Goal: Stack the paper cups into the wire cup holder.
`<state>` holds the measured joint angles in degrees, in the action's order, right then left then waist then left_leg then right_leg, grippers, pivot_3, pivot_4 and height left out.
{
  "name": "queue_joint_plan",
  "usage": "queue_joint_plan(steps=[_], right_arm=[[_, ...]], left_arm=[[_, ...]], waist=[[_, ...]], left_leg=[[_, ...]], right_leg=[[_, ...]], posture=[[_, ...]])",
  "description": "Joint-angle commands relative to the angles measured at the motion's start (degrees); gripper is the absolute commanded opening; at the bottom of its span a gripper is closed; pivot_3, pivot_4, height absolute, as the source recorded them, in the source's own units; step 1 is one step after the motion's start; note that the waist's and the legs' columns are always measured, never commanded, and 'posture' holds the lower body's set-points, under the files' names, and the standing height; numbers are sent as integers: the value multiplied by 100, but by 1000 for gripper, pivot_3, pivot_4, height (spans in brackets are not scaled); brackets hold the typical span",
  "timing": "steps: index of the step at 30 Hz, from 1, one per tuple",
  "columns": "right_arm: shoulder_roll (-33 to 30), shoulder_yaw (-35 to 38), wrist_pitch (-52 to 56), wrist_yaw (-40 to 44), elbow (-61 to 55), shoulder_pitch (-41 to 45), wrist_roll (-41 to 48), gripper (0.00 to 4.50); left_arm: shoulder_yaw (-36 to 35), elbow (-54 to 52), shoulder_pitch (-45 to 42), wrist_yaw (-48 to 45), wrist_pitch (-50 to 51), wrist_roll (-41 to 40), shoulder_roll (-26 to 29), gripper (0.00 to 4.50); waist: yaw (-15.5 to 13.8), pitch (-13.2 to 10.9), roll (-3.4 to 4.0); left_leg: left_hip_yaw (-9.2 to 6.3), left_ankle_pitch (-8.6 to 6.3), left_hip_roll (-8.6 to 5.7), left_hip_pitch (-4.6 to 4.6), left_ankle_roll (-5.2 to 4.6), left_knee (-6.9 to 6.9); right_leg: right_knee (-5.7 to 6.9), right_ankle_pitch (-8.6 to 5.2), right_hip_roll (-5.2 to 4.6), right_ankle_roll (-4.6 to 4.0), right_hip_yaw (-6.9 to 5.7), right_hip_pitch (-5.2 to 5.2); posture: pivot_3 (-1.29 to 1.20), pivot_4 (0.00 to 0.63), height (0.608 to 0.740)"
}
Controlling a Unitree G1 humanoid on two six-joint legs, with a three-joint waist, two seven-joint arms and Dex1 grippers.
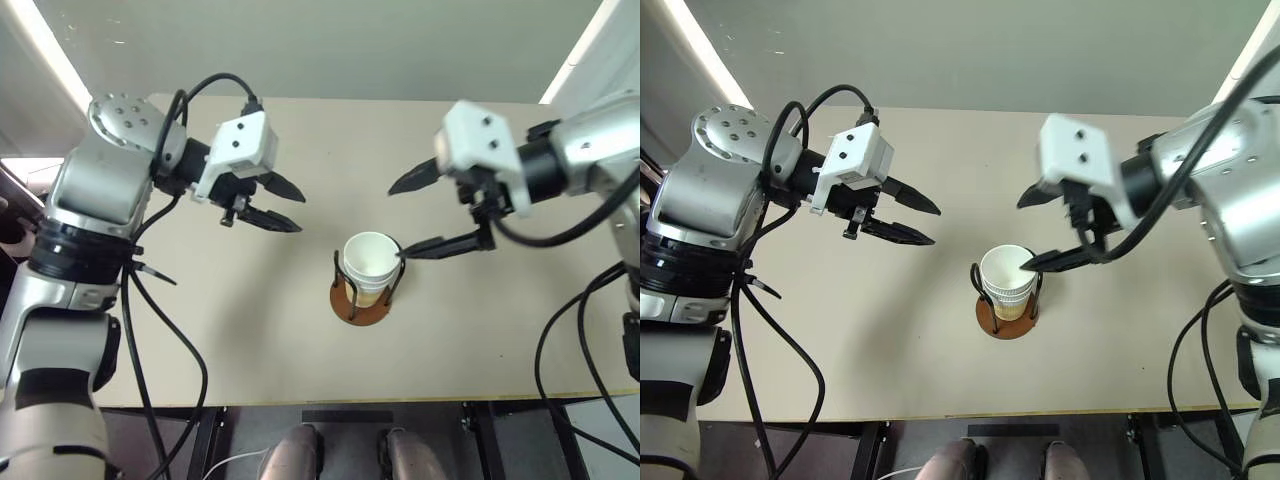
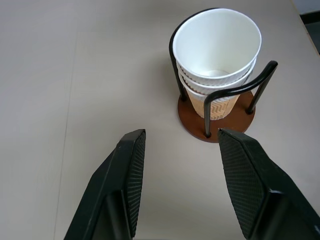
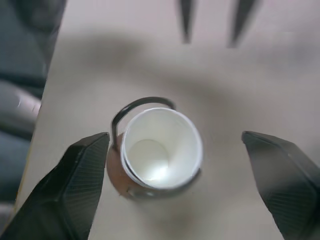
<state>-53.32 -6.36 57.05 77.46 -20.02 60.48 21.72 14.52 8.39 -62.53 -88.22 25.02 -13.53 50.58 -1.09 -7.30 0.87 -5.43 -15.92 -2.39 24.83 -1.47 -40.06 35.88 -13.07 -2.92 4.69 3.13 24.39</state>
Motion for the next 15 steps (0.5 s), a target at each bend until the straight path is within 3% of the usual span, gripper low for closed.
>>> queue_joint_plan(steps=[1, 8, 15], right_arm=[[-254, 1013, 321, -565, 256, -542, 205, 4476], [-204, 1894, 104, -1515, 675, -1804, 236, 4476], [-39, 2298, -197, -2089, 864, -2619, 330, 4476]], left_arm=[[-391, -375, 120, 210, 298, -166, 104, 2422], [-871, -776, 578, 879, 978, -353, 144, 2422], [-1266, -1068, 1077, 1570, 1387, -466, 181, 2422]], waist=[[-14, 0, 0], [-7, 0, 1], [-10, 0, 1]], left_leg=[[0, 1, -1, 1, 1, 0], [6, 6, 2, -18, 11, 4], [7, 6, 1, -33, 11, 1]], right_leg=[[1, 0, 0, 0, 1, 2], [15, 0, 1, 1, 8, -4], [19, 1, 1, 2, 9, -17]], posture=[[0, 150, 740], [0, 150, 740], [0, 150, 740]])
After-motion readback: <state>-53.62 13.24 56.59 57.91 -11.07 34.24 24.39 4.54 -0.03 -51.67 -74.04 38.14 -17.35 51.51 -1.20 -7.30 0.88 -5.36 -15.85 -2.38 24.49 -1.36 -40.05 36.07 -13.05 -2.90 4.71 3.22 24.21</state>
